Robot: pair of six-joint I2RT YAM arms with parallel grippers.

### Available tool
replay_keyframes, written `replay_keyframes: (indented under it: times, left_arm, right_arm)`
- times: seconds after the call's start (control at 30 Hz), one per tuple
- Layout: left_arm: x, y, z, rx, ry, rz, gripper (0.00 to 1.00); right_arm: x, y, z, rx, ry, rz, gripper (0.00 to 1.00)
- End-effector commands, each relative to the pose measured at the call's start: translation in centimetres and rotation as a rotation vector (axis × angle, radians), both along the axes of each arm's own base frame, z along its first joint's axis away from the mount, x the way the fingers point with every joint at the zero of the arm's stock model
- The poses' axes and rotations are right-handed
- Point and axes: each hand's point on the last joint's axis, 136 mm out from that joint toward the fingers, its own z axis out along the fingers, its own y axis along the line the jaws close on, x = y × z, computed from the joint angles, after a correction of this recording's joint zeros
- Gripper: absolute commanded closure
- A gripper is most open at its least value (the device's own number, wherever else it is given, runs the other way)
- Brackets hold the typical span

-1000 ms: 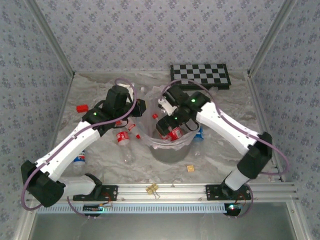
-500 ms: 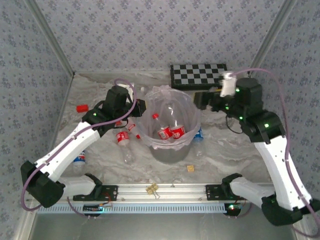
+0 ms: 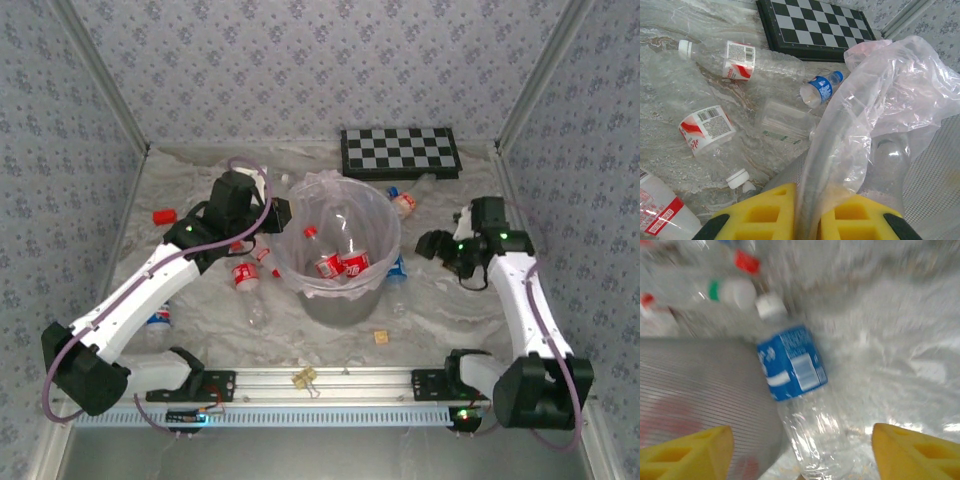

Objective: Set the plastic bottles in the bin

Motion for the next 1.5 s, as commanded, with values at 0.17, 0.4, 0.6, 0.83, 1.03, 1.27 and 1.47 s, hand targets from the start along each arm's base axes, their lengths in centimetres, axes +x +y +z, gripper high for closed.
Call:
replay_keyframes:
  times: [0.17, 0.4, 0.6, 0.83, 1.03, 1.27, 1.47]
  left_arm:
    - [0.0, 1.1, -3.2, 0.090, 0.069, 0.021, 1.00]
    - [0.0, 1.2, -2.7, 0.081, 0.061, 0.028, 1.00]
    - [0.1, 1.1, -2.9, 0.077, 0.068, 0.029, 1.00]
    - [0.1, 1.2, -2.9, 0.082, 0.065, 0.035, 1.00]
    - [0.2, 1.2, -3.0, 0.085, 0.066, 0.036, 1.00]
    - [0.2, 1.1, -3.3, 0.096, 0.071, 0.029, 1.00]
    - [0.4, 1.0, -3.1, 0.098, 0.074, 0.029, 1.00]
  right_arm:
    - [0.1, 4.5, -5.0, 0.125, 0.107, 0.139, 0.25]
    - [0.6, 5.8, -8.5, 0.140, 0.195, 0.169, 0.15]
    - [1.5, 5.7, -10.8, 0.133, 0.225, 0.151, 0.19]
    - [1.7, 3.6, -11.0, 0.061, 0.221, 0.115, 0.37]
    - [1.5, 1.5, -9.9, -0.002, 0.203, 0.083, 0.46]
    - [2.3, -1.1, -3.8, -0.124, 0.086, 0.057, 0.53]
    - [3.6, -2.3, 6.5, -0.167, -0.135, -0.014, 0.54]
